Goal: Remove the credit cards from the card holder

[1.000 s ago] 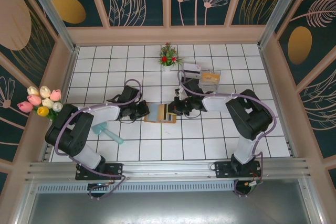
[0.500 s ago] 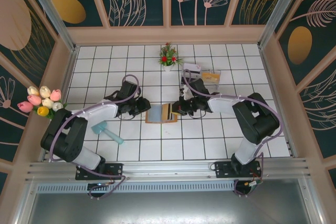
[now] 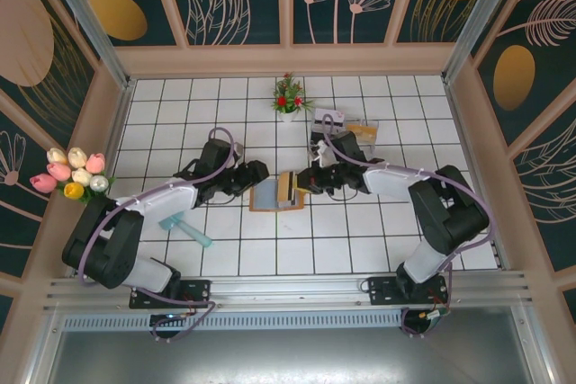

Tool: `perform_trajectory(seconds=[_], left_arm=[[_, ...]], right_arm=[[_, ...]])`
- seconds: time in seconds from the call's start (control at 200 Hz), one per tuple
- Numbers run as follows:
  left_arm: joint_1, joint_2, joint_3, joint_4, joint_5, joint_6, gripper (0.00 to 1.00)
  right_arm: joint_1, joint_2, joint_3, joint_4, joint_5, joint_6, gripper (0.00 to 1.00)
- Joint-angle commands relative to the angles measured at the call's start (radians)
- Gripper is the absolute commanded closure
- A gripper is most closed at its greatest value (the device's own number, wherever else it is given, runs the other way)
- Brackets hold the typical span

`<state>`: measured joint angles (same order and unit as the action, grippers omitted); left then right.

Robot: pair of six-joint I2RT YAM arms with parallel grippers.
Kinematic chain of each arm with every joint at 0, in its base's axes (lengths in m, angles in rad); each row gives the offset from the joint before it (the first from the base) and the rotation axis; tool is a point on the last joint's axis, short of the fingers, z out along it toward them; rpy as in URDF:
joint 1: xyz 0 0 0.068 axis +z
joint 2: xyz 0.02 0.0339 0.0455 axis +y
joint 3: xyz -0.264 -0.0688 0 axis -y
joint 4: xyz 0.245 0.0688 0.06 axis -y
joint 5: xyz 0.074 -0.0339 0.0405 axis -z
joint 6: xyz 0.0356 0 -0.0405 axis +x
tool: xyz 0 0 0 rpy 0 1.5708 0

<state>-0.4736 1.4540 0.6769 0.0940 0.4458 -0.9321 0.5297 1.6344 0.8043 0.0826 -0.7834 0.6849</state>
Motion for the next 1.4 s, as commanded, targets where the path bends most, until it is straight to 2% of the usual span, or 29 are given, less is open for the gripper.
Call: perform_trajectory(seconds=[0.0, 0.085, 0.135, 0.33, 0.435, 0.52, 0.661, 0.896, 1.026, 1.141, 1.186, 1.311, 1.396], left_arm=[[-0.003, -0.038, -0.016, 0.100, 0.073, -0.035, 0.25], [0.007, -0.055, -0.015, 0.131, 0.107, -0.057, 0.13], [0.014, -0.064, -0.017, 0.162, 0.136, -0.069, 0.11], [0.038, -0.058, -0.036, 0.300, 0.254, -0.132, 0.13], [0.038, -0.033, -0.041, 0.433, 0.325, -0.194, 0.16], [0.038, -0.007, -0.023, 0.526, 0.373, -0.235, 0.22], [0.038, 0.004, 0.006, 0.582, 0.418, -0.250, 0.34], [0.038, 0.046, 0.014, 0.709, 0.459, -0.321, 0.57], [0.039, 0.053, 0.015, 0.767, 0.458, -0.357, 0.79], [0.038, 0.040, 0.025, 0.754, 0.438, -0.348, 0.96], [0.039, 0.032, 0.031, 0.733, 0.423, -0.331, 1.00], [0.038, 0.013, 0.052, 0.671, 0.377, -0.285, 1.00], [0.038, -0.005, 0.062, 0.653, 0.345, -0.268, 1.00]], right_arm=[[-0.021, -0.056, -0.008, 0.075, -0.061, 0.013, 1.00], [-0.034, -0.080, -0.010, 0.130, -0.103, 0.034, 1.00], [-0.044, -0.092, -0.011, 0.152, -0.126, 0.038, 1.00], [-0.084, -0.125, -0.014, 0.252, -0.234, 0.093, 1.00], [-0.088, -0.130, -0.020, 0.325, -0.275, 0.146, 1.00], [-0.087, -0.131, -0.032, 0.395, -0.303, 0.196, 1.00], [-0.088, -0.121, -0.042, 0.474, -0.333, 0.247, 1.00], [-0.066, -0.106, -0.038, 0.548, -0.365, 0.287, 1.00], [-0.065, -0.096, -0.037, 0.560, -0.361, 0.295, 1.00], [-0.064, -0.093, -0.023, 0.543, -0.345, 0.291, 1.00], [-0.065, -0.096, -0.019, 0.527, -0.333, 0.283, 0.93], [-0.065, -0.120, -0.015, 0.514, -0.278, 0.289, 0.70], [-0.066, -0.134, -0.007, 0.512, -0.235, 0.310, 0.59]])
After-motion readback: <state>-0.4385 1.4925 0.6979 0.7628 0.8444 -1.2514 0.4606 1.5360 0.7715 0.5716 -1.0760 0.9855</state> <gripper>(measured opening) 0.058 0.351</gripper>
